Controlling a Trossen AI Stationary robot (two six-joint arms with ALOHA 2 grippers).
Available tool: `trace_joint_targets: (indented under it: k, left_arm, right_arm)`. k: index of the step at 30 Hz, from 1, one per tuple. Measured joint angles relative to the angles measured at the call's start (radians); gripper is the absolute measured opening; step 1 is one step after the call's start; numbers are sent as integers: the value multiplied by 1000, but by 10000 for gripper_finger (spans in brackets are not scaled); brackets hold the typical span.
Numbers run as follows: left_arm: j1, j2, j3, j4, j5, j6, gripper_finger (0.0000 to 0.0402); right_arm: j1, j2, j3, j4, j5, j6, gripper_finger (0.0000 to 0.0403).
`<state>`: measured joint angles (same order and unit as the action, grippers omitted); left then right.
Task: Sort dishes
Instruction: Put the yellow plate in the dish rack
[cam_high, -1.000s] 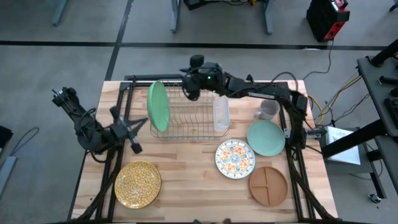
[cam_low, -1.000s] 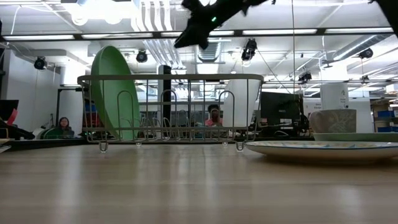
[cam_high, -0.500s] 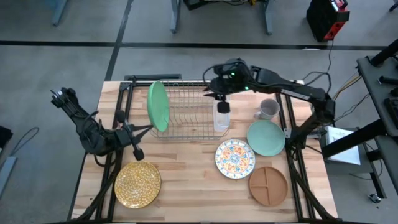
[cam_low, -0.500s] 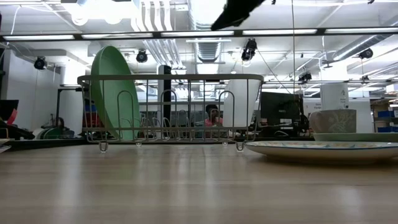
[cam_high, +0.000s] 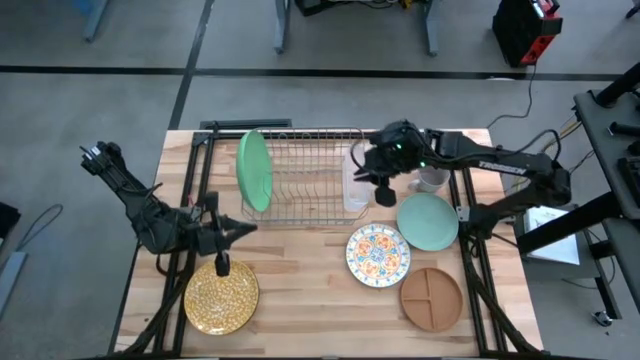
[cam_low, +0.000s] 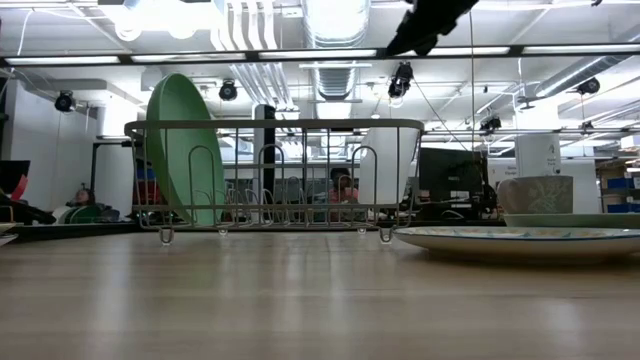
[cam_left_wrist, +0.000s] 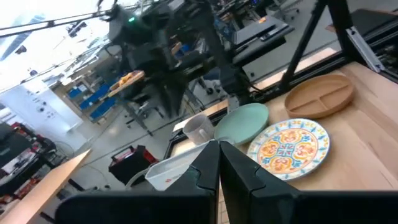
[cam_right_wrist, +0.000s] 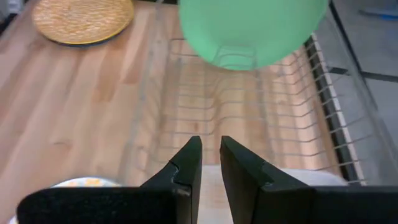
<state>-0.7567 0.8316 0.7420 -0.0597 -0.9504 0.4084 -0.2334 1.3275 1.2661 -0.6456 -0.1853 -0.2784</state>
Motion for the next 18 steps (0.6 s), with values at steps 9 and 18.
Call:
trace_joint_targets:
  k: [9,18]
  left_arm:
    - [36,29,0,2,306,-19,0]
    - [87,112,0,97,279,-292,0]
  right_arm:
    - [96,-122,-116,66,1,75,48]
    - [168,-136,-248,187,3,105,43]
